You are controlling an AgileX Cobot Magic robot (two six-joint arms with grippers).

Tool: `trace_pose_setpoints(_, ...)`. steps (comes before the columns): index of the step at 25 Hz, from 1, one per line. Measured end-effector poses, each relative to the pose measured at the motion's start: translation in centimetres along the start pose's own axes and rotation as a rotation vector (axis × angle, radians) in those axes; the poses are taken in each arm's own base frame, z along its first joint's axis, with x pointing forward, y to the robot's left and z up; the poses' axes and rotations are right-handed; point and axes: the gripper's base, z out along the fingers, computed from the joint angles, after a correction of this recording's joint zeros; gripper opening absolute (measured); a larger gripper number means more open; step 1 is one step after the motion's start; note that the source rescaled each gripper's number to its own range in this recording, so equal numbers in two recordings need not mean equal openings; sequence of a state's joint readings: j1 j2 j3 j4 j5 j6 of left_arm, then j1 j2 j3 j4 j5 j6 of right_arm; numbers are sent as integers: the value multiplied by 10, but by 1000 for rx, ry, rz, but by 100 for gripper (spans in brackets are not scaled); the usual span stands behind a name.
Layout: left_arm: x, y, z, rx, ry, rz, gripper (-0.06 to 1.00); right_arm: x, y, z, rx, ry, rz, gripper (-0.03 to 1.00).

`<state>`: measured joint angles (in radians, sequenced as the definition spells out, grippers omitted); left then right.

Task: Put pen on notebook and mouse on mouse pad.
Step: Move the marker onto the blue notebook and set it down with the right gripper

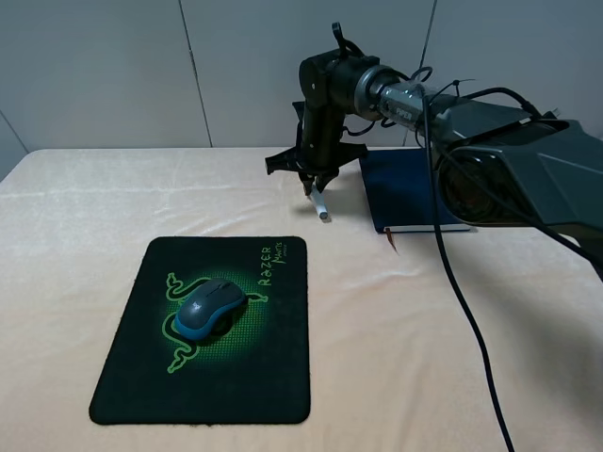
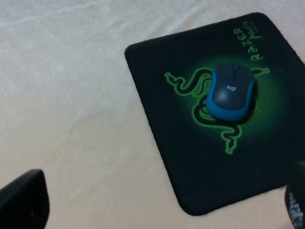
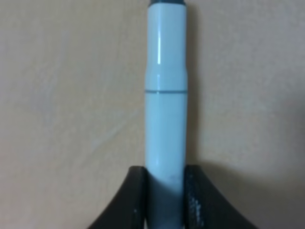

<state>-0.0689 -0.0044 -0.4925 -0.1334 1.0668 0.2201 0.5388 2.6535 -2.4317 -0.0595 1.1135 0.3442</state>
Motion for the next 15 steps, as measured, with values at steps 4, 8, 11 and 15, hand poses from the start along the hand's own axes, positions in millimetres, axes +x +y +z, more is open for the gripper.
trace_pose_setpoints(4, 0, 0, 0, 0, 0, 0, 100, -7, 1, -25, -7, -24, 3, 0)
trace_pose_setpoints(8, 0, 0, 0, 0, 0, 0, 100, -15, 2, -51, -13, -51, 3, 0)
trace_pose_setpoints(11, 0, 0, 0, 0, 0, 0, 100, -18, 2, -63, -18, -77, -10, 0)
trace_pose_setpoints(15, 0, 0, 0, 0, 0, 0, 100, -21, 2, -79, -23, -102, -28, 0)
